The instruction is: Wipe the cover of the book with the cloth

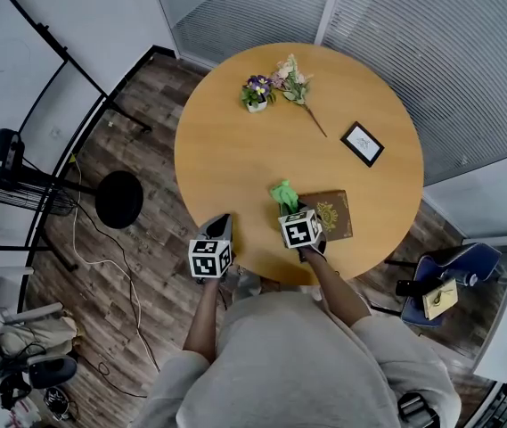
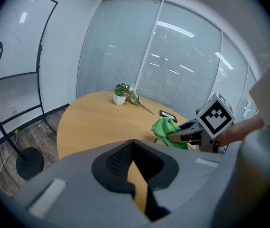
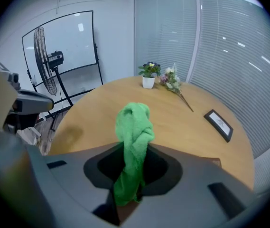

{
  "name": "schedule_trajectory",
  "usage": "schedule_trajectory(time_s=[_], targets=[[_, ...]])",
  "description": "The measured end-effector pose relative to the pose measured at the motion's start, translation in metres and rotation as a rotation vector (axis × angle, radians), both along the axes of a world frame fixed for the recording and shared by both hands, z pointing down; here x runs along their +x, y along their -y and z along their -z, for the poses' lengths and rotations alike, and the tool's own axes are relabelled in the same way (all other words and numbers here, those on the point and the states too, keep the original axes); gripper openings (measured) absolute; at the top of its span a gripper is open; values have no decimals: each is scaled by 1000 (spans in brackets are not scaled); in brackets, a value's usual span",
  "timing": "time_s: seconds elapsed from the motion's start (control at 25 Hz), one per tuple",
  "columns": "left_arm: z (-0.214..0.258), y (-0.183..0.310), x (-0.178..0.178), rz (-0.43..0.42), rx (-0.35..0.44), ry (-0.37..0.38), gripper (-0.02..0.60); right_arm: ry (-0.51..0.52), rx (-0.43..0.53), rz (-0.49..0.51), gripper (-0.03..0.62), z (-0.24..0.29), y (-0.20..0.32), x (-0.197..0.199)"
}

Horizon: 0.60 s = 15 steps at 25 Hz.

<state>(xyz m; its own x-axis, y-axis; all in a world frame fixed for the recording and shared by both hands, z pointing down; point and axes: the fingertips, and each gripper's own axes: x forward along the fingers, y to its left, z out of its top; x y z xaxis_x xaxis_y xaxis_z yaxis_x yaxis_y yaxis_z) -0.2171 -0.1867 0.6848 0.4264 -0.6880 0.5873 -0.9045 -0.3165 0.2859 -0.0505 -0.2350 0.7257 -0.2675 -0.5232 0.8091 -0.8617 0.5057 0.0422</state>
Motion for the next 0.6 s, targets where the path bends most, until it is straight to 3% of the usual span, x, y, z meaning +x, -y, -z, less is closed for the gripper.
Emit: schedule_trajectory(time_s=[0.6], targets=[[4,2,17,-15,7,4,9,30,-18,12,98,0,0,2]])
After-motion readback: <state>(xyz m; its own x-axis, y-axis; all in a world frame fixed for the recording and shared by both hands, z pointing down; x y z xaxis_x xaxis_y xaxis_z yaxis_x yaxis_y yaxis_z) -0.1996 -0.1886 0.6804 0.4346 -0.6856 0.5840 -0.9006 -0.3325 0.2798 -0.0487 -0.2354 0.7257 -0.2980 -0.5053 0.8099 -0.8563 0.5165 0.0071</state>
